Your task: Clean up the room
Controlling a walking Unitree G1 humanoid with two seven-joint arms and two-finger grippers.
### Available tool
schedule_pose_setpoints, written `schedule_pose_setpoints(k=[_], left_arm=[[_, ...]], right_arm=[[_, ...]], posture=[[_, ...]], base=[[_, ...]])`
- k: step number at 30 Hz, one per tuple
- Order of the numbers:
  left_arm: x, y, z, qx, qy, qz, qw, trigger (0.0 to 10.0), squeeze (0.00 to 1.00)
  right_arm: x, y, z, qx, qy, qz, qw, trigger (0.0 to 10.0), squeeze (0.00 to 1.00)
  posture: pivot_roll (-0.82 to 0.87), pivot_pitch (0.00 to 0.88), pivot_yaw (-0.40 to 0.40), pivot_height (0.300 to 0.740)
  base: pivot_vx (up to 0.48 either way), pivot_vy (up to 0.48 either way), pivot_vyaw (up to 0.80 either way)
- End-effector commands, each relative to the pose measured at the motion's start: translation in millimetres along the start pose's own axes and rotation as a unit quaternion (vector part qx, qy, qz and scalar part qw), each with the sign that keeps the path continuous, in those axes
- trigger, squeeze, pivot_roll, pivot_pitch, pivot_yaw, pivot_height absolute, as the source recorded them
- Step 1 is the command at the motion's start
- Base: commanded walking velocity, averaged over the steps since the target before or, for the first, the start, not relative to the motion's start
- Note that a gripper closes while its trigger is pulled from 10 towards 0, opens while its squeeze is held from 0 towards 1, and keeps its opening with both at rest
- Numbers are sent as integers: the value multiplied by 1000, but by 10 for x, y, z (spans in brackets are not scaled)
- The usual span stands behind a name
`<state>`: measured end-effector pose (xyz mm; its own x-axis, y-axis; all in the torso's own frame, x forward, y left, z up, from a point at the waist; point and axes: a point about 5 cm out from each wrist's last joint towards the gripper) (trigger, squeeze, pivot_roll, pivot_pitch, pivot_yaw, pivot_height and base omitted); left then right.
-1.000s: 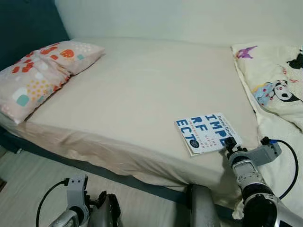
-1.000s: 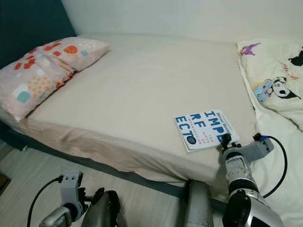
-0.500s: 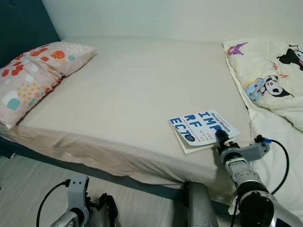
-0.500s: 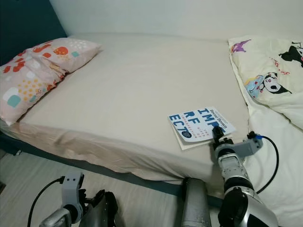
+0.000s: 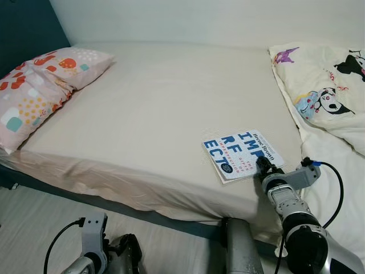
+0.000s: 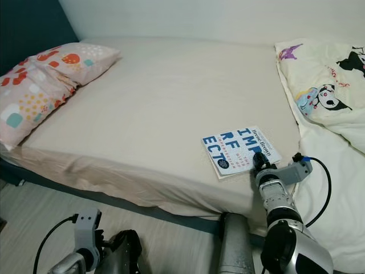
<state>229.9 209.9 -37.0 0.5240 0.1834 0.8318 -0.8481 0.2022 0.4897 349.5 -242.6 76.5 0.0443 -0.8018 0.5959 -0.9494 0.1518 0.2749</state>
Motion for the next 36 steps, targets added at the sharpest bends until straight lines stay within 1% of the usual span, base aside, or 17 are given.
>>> schedule_pose_setpoints(k=[1,9,10,11,13,14,15,16,18,20,21,22,24,26,28,29,36], left_arm=[[-38,56,-76,10,-9,-8,1000,10000,0],[-2,16,-45,11,-8,-5,1000,10000,0],[37,-27,-6,10,-4,0,1000,10000,0],[37,-27,-6,10,-4,0,1000,10000,0],[72,-61,25,9,-1,5,1000,10000,0],[72,-61,25,9,-1,5,1000,10000,0],[103,-83,41,10,1,10,1000,10000,0],[103,-83,41,10,1,10,1000,10000,0],[191,-130,57,15,11,24,1000,10000,0],[191,-130,57,15,11,24,1000,10000,0],[278,-160,53,21,19,39,999,10000,0],[278,-160,53,21,19,39,999,10000,0],[521,-223,21,37,36,79,996,10000,0],[711,-248,-28,54,51,110,991,10000,0],[763,-252,-44,59,56,119,990,10000,0],[826,-252,-76,69,59,129,988,10000,0],[892,-236,-152,95,90,144,981,10000,0]], right_arm=[[-195,6,-38,12,-11,-35,999,0,0],[-153,-11,-132,52,-23,-15,998,0,0],[-105,-18,-229,101,-33,6,994,0,0],[-105,-18,-229,101,-33,6,994,0,0],[-69,-19,-329,151,-36,18,988,0,0],[-69,-19,-329,151,-36,18,988,0,0],[-62,-14,-409,191,-31,21,981,0,0],[-62,-14,-409,191,-31,21,981,0,0],[-97,6,-552,256,-4,15,967,0,0],[-97,6,-552,256,-4,15,967,0,0],[-165,24,-615,282,24,2,959,0,0],[-165,24,-615,282,24,2,959,0,0],[-349,65,-688,315,87,-31,945,0,0],[-496,107,-687,333,117,-55,934,0,0],[-533,121,-679,340,122,-61,931,0,0],[-605,134,-642,336,140,-75,928,0,0],[-703,160,-581,330,168,-102,923,0,0]], posture=[[-5,239,91,516],[-17,218,87,516],[-30,197,83,516],[-30,197,83,516],[-36,186,81,516],[-36,186,81,516],[-44,170,78,516],[-44,170,78,516],[-56,148,73,516],[-56,148,73,516],[-64,126,65,516],[-64,126,65,516],[-78,82,47,516],[-82,59,39,516],[-82,55,37,516],[-84,44,33,525],[-98,11,25,544]], base=[[0,0,0],[0,0,0],[0,0,0],[0,0,0],[0,0,0],[0,0,0],[0,0,0],[0,0,0],[0,0,0],[0,0,0],[0,0,0],[0,0,0],[0,0,0],[0,0,0],[0,0,0],[0,0,0],[0,0,0]])
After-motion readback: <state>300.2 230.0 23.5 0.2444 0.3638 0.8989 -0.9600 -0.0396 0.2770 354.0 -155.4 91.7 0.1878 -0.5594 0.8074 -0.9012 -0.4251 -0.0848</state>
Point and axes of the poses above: a point about 5 cm out from each wrist's last joint towards the gripper, its own y axis pointing back from the gripper into the wrist, its own x axis along the axis of the wrist's last joint, z = x × y, and after that the axes turned 7 degrees about y, right-handed
